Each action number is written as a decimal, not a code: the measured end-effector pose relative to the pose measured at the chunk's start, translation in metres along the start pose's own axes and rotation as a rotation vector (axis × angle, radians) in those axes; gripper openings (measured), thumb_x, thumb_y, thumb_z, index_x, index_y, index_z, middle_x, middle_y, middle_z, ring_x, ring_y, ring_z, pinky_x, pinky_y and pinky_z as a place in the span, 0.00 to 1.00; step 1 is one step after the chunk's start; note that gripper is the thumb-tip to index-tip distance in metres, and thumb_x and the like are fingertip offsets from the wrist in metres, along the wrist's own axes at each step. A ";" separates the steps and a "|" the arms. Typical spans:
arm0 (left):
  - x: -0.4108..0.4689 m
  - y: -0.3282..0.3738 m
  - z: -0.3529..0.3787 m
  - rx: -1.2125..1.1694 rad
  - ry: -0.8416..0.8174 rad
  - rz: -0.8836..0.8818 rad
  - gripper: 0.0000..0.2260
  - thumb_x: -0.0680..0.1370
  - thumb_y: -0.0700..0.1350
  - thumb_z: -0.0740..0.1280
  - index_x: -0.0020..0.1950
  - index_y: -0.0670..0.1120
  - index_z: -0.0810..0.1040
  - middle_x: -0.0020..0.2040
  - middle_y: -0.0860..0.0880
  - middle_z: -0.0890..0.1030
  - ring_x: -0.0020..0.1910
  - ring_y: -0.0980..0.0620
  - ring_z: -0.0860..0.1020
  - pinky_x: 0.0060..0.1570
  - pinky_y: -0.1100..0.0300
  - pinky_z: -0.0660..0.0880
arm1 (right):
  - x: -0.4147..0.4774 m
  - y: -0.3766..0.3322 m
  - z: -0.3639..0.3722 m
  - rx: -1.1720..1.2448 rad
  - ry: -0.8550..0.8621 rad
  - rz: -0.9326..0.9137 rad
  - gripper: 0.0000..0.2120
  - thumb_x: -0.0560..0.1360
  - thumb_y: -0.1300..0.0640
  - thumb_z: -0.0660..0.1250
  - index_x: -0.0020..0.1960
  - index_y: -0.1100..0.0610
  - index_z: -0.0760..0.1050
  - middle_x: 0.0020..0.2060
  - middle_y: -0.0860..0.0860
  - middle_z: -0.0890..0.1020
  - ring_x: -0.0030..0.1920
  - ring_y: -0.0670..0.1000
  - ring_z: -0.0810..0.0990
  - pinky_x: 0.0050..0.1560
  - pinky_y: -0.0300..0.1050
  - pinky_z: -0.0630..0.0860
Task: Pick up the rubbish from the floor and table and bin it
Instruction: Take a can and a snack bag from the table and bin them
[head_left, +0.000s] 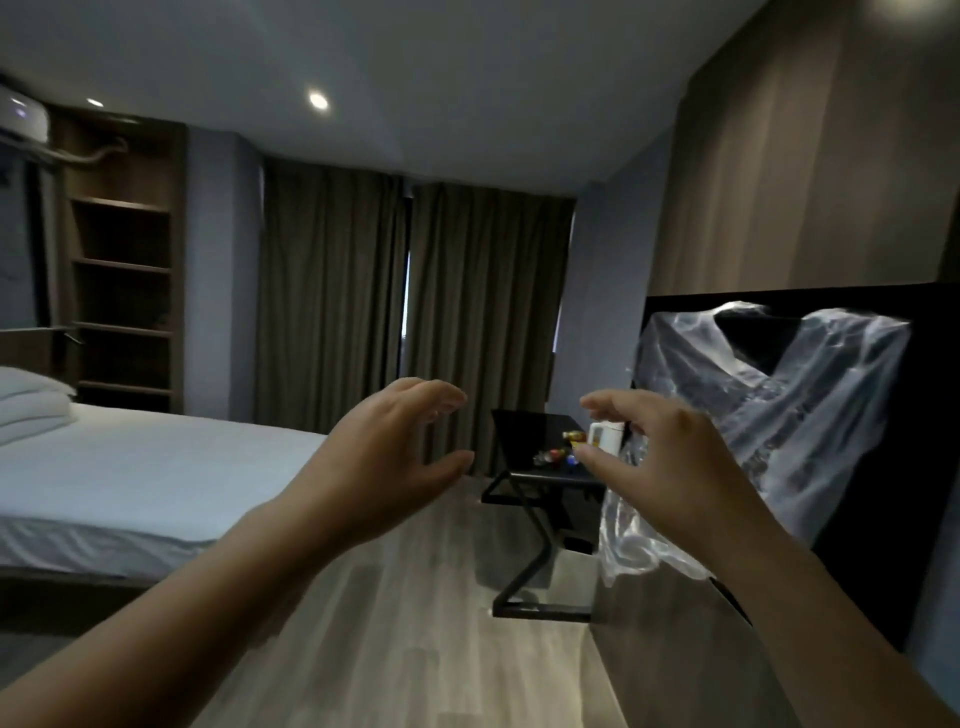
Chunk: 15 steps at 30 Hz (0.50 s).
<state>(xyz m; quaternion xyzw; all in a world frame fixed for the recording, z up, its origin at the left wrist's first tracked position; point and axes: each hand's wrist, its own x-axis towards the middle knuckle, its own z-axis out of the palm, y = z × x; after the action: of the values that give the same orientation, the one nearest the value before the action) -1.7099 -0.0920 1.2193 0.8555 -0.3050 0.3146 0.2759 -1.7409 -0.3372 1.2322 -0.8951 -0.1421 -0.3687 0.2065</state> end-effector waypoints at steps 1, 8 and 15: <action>0.009 -0.015 0.003 0.020 0.007 0.004 0.25 0.69 0.58 0.65 0.66 0.54 0.71 0.61 0.57 0.75 0.56 0.64 0.72 0.57 0.68 0.71 | 0.012 0.005 0.015 -0.001 0.005 -0.013 0.18 0.70 0.52 0.73 0.59 0.48 0.77 0.51 0.42 0.81 0.48 0.36 0.77 0.45 0.21 0.69; 0.097 -0.113 0.027 0.128 -0.008 0.033 0.26 0.70 0.59 0.64 0.67 0.55 0.70 0.61 0.59 0.73 0.57 0.65 0.70 0.55 0.72 0.67 | 0.109 0.044 0.103 0.016 0.019 -0.041 0.19 0.71 0.50 0.72 0.61 0.47 0.76 0.51 0.39 0.79 0.53 0.38 0.76 0.51 0.26 0.67; 0.162 -0.220 0.060 0.136 -0.016 0.025 0.24 0.73 0.56 0.67 0.67 0.55 0.70 0.60 0.60 0.72 0.56 0.66 0.69 0.52 0.74 0.66 | 0.197 0.072 0.196 -0.003 -0.057 -0.031 0.20 0.71 0.48 0.71 0.62 0.46 0.75 0.54 0.39 0.79 0.55 0.37 0.75 0.53 0.26 0.67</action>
<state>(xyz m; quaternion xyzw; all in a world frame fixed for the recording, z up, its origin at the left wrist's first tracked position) -1.4353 -0.0429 1.2328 0.8708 -0.2958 0.3312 0.2110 -1.4586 -0.2869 1.2292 -0.9032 -0.1610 -0.3466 0.1953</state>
